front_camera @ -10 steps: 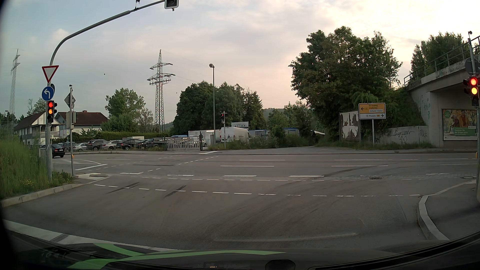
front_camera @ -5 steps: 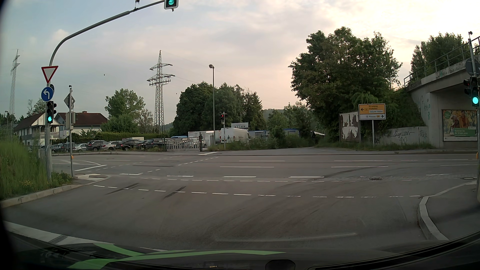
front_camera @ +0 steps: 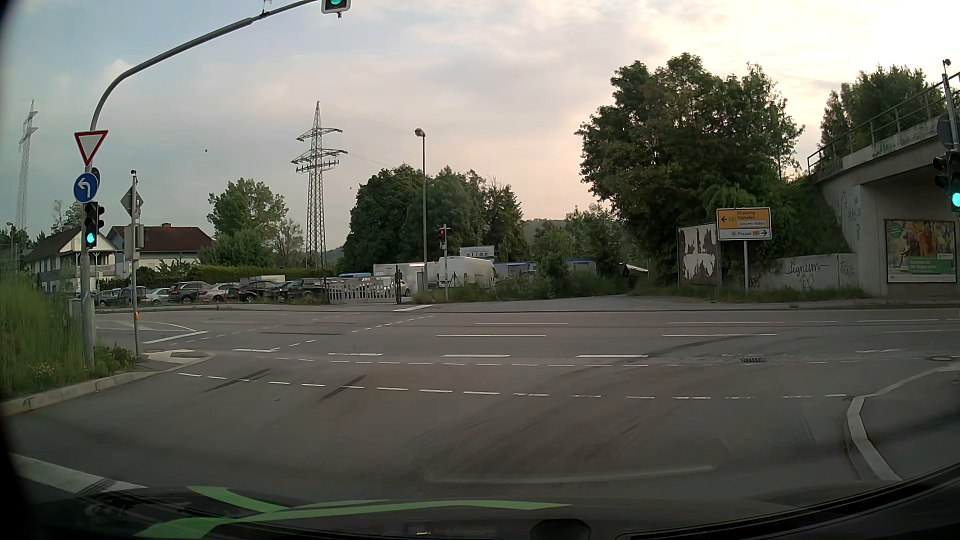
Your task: Follow the waypoints while adhering to traffic rules and regulations
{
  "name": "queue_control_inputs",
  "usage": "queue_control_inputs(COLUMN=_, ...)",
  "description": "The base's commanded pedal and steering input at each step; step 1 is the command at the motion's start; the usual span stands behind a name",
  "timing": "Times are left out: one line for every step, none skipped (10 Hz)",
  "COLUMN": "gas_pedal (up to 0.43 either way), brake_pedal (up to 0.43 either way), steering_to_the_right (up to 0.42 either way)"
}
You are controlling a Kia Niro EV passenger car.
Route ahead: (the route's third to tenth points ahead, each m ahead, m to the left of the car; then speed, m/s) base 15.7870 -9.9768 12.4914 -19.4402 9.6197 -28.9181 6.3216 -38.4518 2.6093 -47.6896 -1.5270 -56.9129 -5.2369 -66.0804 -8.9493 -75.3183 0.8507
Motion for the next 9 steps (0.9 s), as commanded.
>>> queue_control_inputs(gas_pedal=0.000, brake_pedal=0.000, steering_to_the_right=0.063)
queue_control_inputs(gas_pedal=0.000, brake_pedal=0.000, steering_to_the_right=0.062)
queue_control_inputs(gas_pedal=0.000, brake_pedal=0.000, steering_to_the_right=0.062)
queue_control_inputs(gas_pedal=0.000, brake_pedal=0.000, steering_to_the_right=0.062)
queue_control_inputs(gas_pedal=0.039, brake_pedal=0.000, steering_to_the_right=0.063)
queue_control_inputs(gas_pedal=0.157, brake_pedal=0.000, steering_to_the_right=0.062)
queue_control_inputs(gas_pedal=0.169, brake_pedal=0.000, steering_to_the_right=0.063)
queue_control_inputs(gas_pedal=0.169, brake_pedal=0.000, steering_to_the_right=0.065)
queue_control_inputs(gas_pedal=0.169, brake_pedal=0.000, steering_to_the_right=0.069)
